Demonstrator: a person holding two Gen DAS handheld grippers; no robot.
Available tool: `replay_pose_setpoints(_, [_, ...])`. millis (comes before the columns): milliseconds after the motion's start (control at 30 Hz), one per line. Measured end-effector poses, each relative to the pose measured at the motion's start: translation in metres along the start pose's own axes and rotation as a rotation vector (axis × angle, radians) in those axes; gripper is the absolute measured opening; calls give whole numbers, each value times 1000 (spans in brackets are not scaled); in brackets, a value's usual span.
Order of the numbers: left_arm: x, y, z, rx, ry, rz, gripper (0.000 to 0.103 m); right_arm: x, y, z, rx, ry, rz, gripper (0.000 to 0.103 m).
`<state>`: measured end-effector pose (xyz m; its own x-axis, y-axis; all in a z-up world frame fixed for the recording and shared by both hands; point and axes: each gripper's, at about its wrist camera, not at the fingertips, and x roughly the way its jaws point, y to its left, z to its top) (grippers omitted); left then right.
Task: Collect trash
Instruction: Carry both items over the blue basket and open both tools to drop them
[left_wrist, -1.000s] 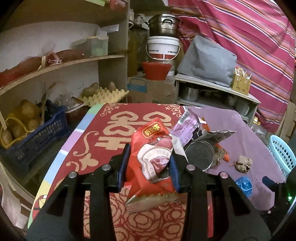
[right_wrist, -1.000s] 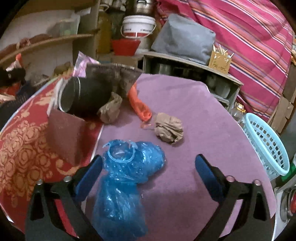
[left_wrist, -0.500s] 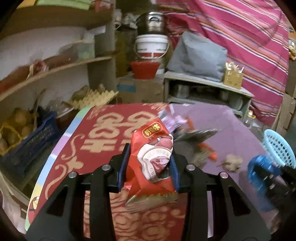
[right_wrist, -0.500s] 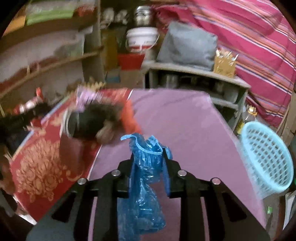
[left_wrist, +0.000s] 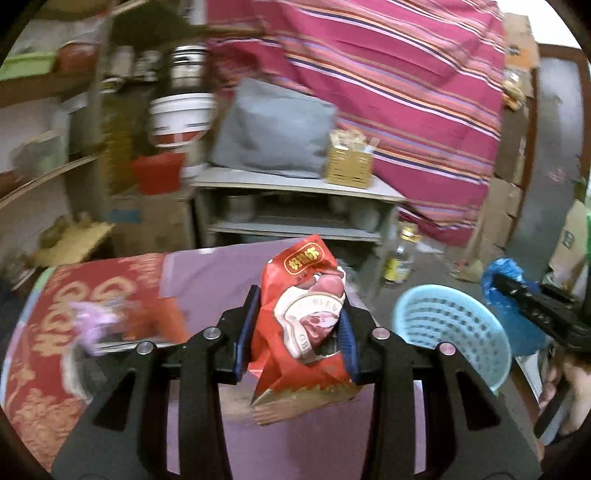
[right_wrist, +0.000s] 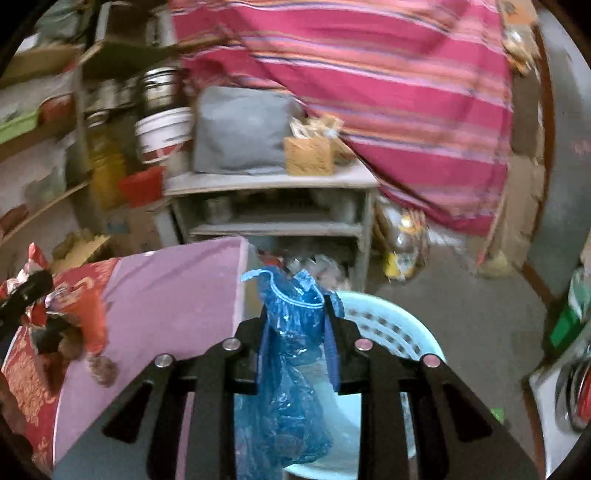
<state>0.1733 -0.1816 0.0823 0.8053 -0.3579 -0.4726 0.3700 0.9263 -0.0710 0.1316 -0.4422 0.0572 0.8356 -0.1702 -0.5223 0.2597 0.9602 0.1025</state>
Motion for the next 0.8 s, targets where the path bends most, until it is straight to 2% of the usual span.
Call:
replay_pose_setpoints(100, [24,-45,0,32,9,-46,38,14,-31,-7,31,12,-63,25])
replay_pose_setpoints(267, [62,-106,-5,43,57,-133,38,22,-81,-12,119,19,-81,25])
replay_pose_setpoints(367, [86,-142,-14,76,89,-148,39,20,-95,-14,116,10,-108,25])
replay_pose_setpoints(533, [112,-174,-23,118,135,-164,40,24,-111,-15,167,-3,-86,25])
replay_pose_setpoints(600, [120,-181,-25,137,139,-158,46,27,-111,-14,157,-4,-89,25])
replay_pose_setpoints(667, [123,-185,-24,150,131,-144,69,31,-111,-14,157,-1,-90,25])
replay_pose_setpoints(733, [118,-185,-22,147,112,-132,80,33,-112,-15,171,3,-79,25])
replay_pose_setpoints(800, [115,-182,-20,147,105,-133,86,35,-111,-16,176,7,-76,26])
